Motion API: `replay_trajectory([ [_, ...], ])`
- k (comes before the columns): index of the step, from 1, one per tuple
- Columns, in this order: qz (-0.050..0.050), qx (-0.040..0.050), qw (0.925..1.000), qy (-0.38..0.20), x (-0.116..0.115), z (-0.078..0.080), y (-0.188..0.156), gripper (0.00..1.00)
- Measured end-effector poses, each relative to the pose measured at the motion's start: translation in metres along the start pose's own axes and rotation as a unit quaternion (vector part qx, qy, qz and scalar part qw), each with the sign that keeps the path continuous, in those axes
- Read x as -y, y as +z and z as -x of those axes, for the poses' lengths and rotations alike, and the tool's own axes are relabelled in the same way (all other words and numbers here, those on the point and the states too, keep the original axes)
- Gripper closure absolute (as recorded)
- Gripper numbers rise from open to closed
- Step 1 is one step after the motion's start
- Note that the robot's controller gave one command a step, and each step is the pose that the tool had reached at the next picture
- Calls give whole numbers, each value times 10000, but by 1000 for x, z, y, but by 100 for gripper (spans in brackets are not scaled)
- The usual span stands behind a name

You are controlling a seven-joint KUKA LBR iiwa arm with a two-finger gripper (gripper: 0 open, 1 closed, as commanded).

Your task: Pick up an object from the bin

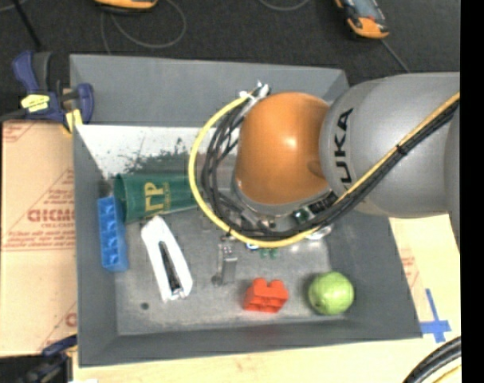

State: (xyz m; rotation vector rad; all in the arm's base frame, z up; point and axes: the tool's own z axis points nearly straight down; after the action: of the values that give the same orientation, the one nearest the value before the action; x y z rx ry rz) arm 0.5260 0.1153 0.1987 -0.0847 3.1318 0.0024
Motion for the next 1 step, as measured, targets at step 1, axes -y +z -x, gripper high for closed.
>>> replay_trajectory([
  [1, -20, -57, 10000, 51, 6, -20, 25, 0],
])
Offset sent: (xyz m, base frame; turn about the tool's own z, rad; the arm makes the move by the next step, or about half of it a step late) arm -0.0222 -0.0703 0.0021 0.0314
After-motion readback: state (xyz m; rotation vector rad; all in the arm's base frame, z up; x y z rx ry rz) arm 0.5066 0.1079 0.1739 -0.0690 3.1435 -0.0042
